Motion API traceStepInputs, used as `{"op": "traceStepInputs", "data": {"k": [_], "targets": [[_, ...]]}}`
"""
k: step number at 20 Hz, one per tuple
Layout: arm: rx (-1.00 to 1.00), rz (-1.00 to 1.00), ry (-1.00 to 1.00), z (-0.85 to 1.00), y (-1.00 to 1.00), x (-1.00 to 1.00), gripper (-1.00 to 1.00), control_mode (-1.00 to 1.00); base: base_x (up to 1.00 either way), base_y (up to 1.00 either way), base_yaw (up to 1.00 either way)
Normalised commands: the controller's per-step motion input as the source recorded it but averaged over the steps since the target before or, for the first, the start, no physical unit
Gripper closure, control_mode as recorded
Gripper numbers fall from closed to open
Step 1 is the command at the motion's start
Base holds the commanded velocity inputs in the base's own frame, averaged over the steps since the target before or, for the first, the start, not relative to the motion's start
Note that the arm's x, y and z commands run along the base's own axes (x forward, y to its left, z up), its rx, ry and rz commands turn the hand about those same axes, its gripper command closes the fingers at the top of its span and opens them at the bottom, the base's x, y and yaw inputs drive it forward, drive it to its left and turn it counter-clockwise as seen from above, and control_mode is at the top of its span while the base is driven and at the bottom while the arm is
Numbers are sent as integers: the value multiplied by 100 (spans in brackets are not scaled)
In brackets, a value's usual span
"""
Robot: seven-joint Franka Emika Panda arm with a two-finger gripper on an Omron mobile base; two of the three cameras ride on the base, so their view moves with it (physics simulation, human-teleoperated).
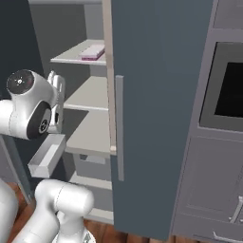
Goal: The ice cube tray has been filled with water. Take the tray and place it in the freezer to make ice. Close the freezer door after placing the tray.
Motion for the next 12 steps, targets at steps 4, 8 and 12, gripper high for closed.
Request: {"op": "traceStepInputs", "data": {"k": [4,8,12], "targets": [[0,0,0,0,0,0,-100,100,-74,0,-16],[0,0,0,0,0,0,-100,100,-69,0,-13],[0,0,0,0,0,0,-100,100,-54,15,-11]]}}
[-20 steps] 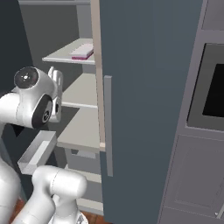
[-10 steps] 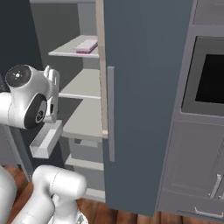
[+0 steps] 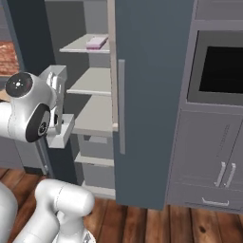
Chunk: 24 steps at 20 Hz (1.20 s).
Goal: The ice cube tray has been filled with water. Take the tray and place it in the freezer to make ice. Close the freezer door after placing the tray.
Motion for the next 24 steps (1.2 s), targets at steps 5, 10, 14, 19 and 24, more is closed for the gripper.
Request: {"op": "traceStepInputs", "data": {"k": [5,10,14,19,24], "targets": [[0,0,0,0,0,0,-100,100,-30,31,-11],[0,0,0,0,2,0,-100,-100,-1,29,-3],[0,0,0,0,0,0,-100,-100,0,0,0],[0,0,0,0,0,0,-100,-100,0,0,0],[-1,0,-4,0,12,-5,-100,-100,0,0,0]]}}
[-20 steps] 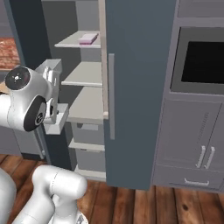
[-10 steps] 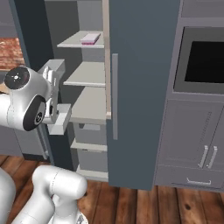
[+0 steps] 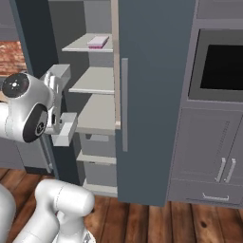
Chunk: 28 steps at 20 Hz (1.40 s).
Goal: The ice cube tray has been filled with water. Take the tray and place it in the freezer to make ice. Close the freezer door after placing the tray.
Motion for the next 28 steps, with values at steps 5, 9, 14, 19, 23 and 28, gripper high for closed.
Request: {"op": "traceStepInputs", "data": {"k": [5,9,14,19,23,28], "targets": [[-11,1,-3,-2,64,-12,-100,-100,0,0,0],[-15,8,0,-5,63,-26,-100,-100,0,0,0],[-26,12,2,-12,49,-10,-100,-100,0,0,0],[-34,11,5,-13,39,-8,-100,-100,0,0,0],[-36,8,14,-15,39,-2,-100,-100,0,0,0],[-40,11,26,-17,55,0,-100,-100,0,0,0]]}}
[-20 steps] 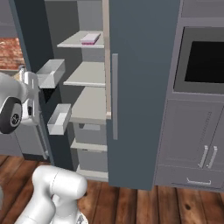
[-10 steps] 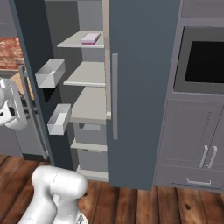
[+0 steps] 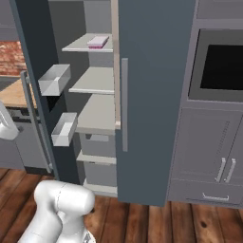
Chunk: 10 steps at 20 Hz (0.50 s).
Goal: The ice cube tray has been filled with water. Take the tray and place it in the freezer to make ice. Close the freezer door after placing the tray.
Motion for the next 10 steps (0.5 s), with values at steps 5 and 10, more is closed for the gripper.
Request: {"op": "traceStepInputs", "data": {"k": [5,10], "targets": [[-43,14,34,-19,62,6,-100,-100,0,0,0],[-43,14,42,-25,57,23,-100,-100,0,0,0]]}}
